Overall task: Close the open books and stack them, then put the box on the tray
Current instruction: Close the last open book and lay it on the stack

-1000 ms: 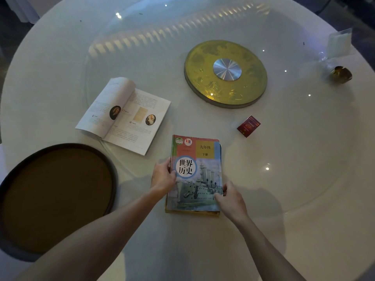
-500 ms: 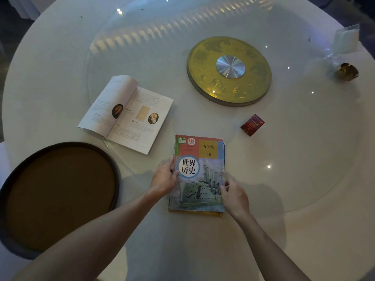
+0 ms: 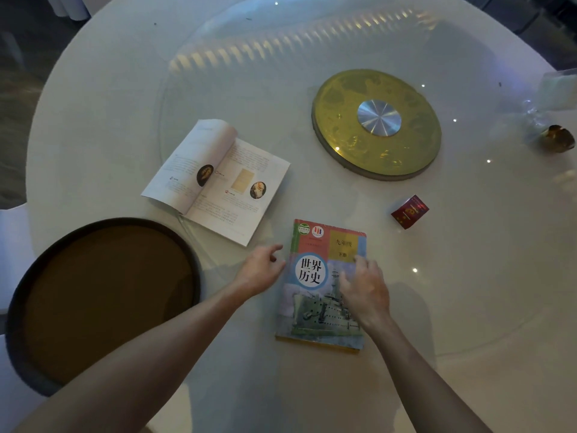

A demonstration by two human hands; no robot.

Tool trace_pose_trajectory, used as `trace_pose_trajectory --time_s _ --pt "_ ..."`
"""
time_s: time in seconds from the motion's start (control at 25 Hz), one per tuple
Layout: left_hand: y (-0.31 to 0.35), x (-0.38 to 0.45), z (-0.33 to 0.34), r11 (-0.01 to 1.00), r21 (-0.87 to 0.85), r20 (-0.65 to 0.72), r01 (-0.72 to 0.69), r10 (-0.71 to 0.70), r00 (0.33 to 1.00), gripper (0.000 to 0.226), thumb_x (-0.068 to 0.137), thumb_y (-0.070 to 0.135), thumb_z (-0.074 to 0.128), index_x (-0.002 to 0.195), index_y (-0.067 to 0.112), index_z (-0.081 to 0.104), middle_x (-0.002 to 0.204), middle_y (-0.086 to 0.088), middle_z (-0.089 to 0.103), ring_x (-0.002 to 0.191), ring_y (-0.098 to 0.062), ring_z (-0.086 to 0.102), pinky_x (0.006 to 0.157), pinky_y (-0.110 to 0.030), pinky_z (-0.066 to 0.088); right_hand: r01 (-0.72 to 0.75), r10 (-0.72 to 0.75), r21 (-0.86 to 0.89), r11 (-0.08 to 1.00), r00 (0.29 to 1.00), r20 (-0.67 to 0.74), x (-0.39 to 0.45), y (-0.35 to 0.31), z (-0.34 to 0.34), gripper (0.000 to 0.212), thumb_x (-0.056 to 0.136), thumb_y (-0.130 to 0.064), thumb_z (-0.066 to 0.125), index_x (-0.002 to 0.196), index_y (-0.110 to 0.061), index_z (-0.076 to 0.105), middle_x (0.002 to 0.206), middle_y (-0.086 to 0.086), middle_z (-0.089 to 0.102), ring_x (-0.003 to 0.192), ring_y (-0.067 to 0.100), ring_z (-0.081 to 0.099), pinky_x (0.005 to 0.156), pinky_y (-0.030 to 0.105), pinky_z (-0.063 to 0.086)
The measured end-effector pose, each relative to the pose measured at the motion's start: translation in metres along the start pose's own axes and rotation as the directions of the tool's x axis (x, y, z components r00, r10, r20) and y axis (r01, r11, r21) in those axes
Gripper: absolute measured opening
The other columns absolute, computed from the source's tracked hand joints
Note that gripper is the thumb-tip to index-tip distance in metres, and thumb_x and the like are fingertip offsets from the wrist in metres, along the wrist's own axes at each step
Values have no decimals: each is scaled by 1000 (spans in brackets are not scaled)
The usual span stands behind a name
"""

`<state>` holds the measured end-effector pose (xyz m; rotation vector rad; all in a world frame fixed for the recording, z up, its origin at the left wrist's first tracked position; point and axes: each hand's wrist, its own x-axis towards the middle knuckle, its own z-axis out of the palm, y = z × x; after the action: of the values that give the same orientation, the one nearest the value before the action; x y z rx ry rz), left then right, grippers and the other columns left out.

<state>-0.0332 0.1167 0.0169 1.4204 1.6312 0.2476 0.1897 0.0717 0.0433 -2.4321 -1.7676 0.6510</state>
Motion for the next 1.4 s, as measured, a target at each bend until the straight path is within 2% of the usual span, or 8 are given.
trace_pose_trajectory --time_s 0.2,0.36,0.64,0.84,0.96,1.08,1.28,1.4 --pt "-18 27 -82 985 -167 -282 43 -89 955 51 93 31 68 139 16 57 122 -5 62 103 -19 64 85 -37 59 143 -172 289 947 982 77 38 -94 3 47 96 -30 64 138 -11 57 125 9 63 118 27 60 98 44 53" --pt "-55 47 -133 900 -403 -379 164 -327 865 69 86 38 74 144 16 46 136 -8 53 120 -26 60 93 -44 58 220 -284 320 922 943 171 57 -164 16 57 96 -33 64 148 -13 51 147 8 56 135 26 53 110 45 46" --pt "-93 62 -180 850 -422 -445 316 -498 744 83 82 35 80 146 10 34 139 -15 45 125 -33 52 95 -47 56 285 -341 237 929 909 241 82 -229 55 64 98 -36 62 155 -16 41 159 7 43 146 27 36 118 43 33" --pt "-101 74 -191 489 -859 -238 149 -641 730 44 86 16 78 124 2 59 115 -6 69 93 -21 68 51 -20 54 390 -371 -10 921 882 290 87 -231 83 62 94 -38 64 148 -16 44 152 8 41 142 32 35 120 46 32" --pt "-96 69 -187 332 -941 -166 58 -606 778 31 86 4 75 115 4 64 103 -6 73 82 -18 72 55 -23 58 437 -392 -108 893 874 287 87 -219 92 64 93 -40 63 150 -20 41 162 7 31 150 30 26 123 51 24" --pt "-92 63 -173 410 -912 -175 22 -438 882 21 88 3 73 107 12 69 106 -8 76 92 -23 74 75 -34 63 473 -436 -64 879 850 296 84 -209 89 66 97 -35 62 155 -17 37 169 9 23 156 30 17 127 45 19" --pt "-76 44 -145 740 -672 -219 -14 -181 959 11 85 12 79 95 16 77 82 2 75 78 -9 71 64 -15 52 489 -463 -7 872 830 311 72 -191 80 64 94 -24 68 152 -12 44 165 12 33 154 36 24 122 46 28" --pt "-75 36 -134 872 -488 -104 41 -105 989 23 86 9 75 107 18 77 91 2 76 87 -10 73 77 -20 57 461 -469 93 882 847 251 59 -175 82 64 86 -12 68 148 -9 49 157 13 43 147 34 35 113 48 42"
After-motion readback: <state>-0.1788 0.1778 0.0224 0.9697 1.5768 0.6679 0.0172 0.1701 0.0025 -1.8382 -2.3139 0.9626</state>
